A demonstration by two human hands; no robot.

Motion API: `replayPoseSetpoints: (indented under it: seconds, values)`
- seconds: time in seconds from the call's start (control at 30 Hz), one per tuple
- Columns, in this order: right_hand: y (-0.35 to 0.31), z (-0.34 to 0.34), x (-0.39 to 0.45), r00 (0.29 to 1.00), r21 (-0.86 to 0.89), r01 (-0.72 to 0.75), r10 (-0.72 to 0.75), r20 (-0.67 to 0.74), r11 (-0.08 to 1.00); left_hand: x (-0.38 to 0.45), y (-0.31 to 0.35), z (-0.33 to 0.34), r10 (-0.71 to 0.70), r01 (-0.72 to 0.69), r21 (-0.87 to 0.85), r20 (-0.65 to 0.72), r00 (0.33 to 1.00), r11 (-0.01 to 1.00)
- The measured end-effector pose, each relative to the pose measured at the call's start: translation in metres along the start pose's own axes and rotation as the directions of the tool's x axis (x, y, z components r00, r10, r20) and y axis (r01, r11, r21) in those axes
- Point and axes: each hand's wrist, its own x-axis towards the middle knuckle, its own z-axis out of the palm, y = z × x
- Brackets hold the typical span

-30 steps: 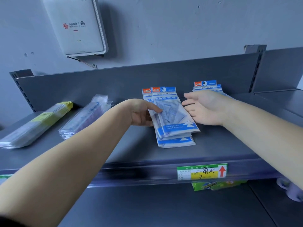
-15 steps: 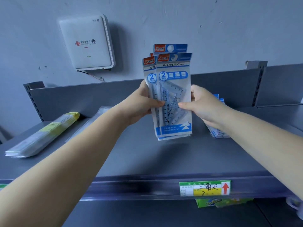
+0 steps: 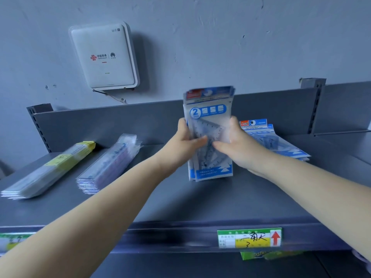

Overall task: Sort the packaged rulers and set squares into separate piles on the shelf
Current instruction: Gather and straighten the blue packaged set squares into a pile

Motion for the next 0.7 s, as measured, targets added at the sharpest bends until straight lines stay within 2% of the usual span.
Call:
replayPoseSetpoints:
  seconds: [0.03,0.1,0.17,0.23,0.37,0.4,0.47,0.53,0.63,0.7]
  values:
    - [0.004,0.001,-0.003,0.999,-0.105,-0.03,0.034,0.039,0.994,-0.005,-0.002,-0.002,0.002,-0.006,0.135,0.034,0.999,0.991]
    - [0.012,-0.001,-0.008,0.994,-0.259,-0.059,0.082,0.076,0.964,-0.008,-0.006,-0.014,0.019,-0.068,0.475,0.108,0.994,0.877]
    - [0.016,-0.005,-0.007,0.994,-0.259,-0.051,0.073,0.078,0.964,-0.007,-0.002,-0.024,0.021,-0.116,0.664,0.149,0.989,0.739]
    - [0.014,-0.008,-0.002,0.995,-0.227,-0.042,0.061,0.078,0.973,-0.005,0.005,-0.029,0.011,-0.102,0.672,0.138,0.99,0.733]
    - [0.012,-0.012,0.003,0.998,-0.128,-0.01,0.017,0.054,0.992,-0.006,0.009,-0.028,-0.007,-0.028,0.427,0.081,0.997,0.904]
    - [0.013,-0.012,0.002,0.998,-0.122,-0.014,0.022,0.064,0.992,-0.007,0.007,-0.029,-0.001,-0.028,0.413,0.071,0.997,0.91]
    - [0.019,-0.011,-0.002,0.993,-0.165,-0.045,0.062,0.102,0.985,-0.012,-0.001,-0.027,0.011,-0.059,0.547,0.091,0.996,0.835]
    - [0.022,-0.008,-0.008,0.987,-0.279,-0.047,0.088,0.135,0.959,-0.016,-0.008,-0.024,0.013,-0.076,0.656,0.1,0.995,0.751]
    - [0.013,-0.009,-0.013,0.997,-0.377,-0.006,0.036,0.072,0.926,-0.016,-0.005,-0.021,0.05,-0.078,0.645,0.061,0.997,0.761]
    - [0.007,-0.011,-0.013,0.998,-0.372,-0.003,0.027,0.059,0.928,-0.014,-0.003,-0.021,0.066,-0.082,0.644,0.049,0.997,0.761]
